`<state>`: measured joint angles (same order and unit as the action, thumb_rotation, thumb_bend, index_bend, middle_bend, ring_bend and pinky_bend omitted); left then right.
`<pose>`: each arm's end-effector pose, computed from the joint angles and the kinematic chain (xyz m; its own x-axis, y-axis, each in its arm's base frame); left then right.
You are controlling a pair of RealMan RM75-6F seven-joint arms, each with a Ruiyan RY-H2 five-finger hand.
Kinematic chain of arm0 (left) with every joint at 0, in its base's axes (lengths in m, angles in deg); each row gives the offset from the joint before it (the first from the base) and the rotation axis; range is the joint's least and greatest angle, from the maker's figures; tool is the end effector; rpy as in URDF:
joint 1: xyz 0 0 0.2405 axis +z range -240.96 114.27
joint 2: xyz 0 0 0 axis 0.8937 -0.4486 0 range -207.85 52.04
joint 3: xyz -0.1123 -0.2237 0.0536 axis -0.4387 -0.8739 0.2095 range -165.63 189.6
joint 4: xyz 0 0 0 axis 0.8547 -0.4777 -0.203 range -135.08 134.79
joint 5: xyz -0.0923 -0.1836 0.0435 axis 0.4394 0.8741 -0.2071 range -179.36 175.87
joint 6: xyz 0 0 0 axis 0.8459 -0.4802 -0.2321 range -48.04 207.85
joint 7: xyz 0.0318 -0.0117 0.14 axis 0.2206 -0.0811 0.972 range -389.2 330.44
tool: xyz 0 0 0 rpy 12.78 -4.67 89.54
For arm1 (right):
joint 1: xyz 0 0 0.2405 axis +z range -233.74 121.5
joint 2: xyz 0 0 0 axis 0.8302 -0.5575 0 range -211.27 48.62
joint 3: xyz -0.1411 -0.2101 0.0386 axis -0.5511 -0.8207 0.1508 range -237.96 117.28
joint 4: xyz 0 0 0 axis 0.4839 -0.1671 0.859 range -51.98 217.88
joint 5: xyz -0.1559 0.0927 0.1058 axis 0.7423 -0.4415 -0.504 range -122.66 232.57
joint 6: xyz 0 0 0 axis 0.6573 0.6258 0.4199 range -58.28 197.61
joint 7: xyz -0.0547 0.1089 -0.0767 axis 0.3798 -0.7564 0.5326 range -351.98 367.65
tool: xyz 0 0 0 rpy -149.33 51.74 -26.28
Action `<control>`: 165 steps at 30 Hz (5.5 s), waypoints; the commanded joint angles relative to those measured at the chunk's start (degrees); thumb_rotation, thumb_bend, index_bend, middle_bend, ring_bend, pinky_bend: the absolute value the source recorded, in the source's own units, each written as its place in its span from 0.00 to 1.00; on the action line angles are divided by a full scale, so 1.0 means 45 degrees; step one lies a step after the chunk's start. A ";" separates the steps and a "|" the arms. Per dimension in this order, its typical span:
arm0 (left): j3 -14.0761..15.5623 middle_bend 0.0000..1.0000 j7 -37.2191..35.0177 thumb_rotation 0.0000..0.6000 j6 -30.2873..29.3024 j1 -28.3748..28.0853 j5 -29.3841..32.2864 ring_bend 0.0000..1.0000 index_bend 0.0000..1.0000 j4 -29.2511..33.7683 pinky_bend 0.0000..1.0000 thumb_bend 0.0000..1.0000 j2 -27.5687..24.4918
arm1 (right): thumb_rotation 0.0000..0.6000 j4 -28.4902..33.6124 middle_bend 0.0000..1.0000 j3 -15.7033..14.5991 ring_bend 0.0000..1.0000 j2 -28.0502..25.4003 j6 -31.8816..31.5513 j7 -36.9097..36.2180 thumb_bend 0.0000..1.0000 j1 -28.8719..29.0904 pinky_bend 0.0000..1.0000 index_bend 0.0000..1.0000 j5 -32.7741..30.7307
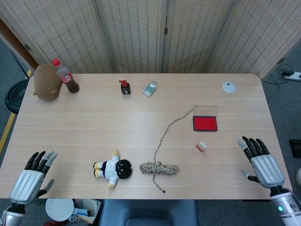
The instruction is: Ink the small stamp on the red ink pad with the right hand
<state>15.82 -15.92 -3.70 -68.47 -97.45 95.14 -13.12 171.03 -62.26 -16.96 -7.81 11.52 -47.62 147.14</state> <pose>-0.2866 0.1534 0.1240 0.5653 0.1003 0.8188 0.8169 -0.2055 -0.5389 -0.3163 -0.1810 0.1308 0.5423 -0.1679 0.8232 -0.8378 -0.1811 0.5150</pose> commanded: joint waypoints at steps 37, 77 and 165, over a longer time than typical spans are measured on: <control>-0.0370 0.00 0.1496 1.00 -0.0266 0.0386 0.1074 0.00 0.00 0.0022 0.06 0.34 0.0616 | 1.00 -0.3403 0.00 -0.0662 0.00 0.0709 0.5433 -0.5196 0.27 0.5670 0.00 0.19 0.2020; -0.0523 0.00 0.1329 1.00 -0.0313 0.0462 0.1360 0.00 0.00 -0.0008 0.06 0.34 0.0551 | 1.00 -0.6340 0.00 -0.1175 0.00 0.3142 0.6361 -0.6082 0.28 0.7214 0.00 0.20 0.1471; -0.0662 0.00 0.1766 1.00 0.0321 0.0065 0.2197 0.00 0.00 -0.0097 0.06 0.34 0.0829 | 1.00 -0.5385 0.04 -0.1279 0.01 0.1984 0.5229 -0.3960 0.44 0.7253 0.00 0.52 0.0740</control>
<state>12.83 -7.97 -2.25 -68.17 -87.56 94.70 -9.39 146.22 -68.22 -7.54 15.59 -6.89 -14.72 150.91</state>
